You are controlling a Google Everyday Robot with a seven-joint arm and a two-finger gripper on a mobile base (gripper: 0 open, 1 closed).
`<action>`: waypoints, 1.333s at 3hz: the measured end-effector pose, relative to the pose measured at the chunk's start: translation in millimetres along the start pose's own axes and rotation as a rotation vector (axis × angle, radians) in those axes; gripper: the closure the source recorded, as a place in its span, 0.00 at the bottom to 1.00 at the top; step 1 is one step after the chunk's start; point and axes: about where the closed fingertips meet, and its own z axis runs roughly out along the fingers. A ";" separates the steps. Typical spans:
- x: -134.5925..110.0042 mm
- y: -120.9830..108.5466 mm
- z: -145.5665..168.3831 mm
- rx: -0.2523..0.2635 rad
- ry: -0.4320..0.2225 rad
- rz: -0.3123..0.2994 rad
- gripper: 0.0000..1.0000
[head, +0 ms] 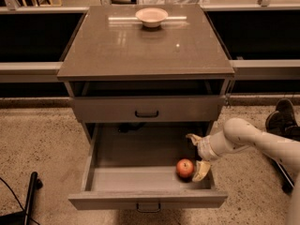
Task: Pick apple from middle drawer and place on counter
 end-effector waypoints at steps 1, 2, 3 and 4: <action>31.1 5.6 18.1 -0.038 0.025 0.007 0.03; 45.3 17.7 38.6 -0.071 0.026 0.024 0.01; 49.4 21.6 52.8 -0.076 0.029 0.047 0.02; 39.8 22.1 65.7 -0.072 0.049 0.048 0.06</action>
Offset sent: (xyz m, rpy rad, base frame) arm -0.0174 -0.0168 -0.0916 -0.0345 0.1142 0.0180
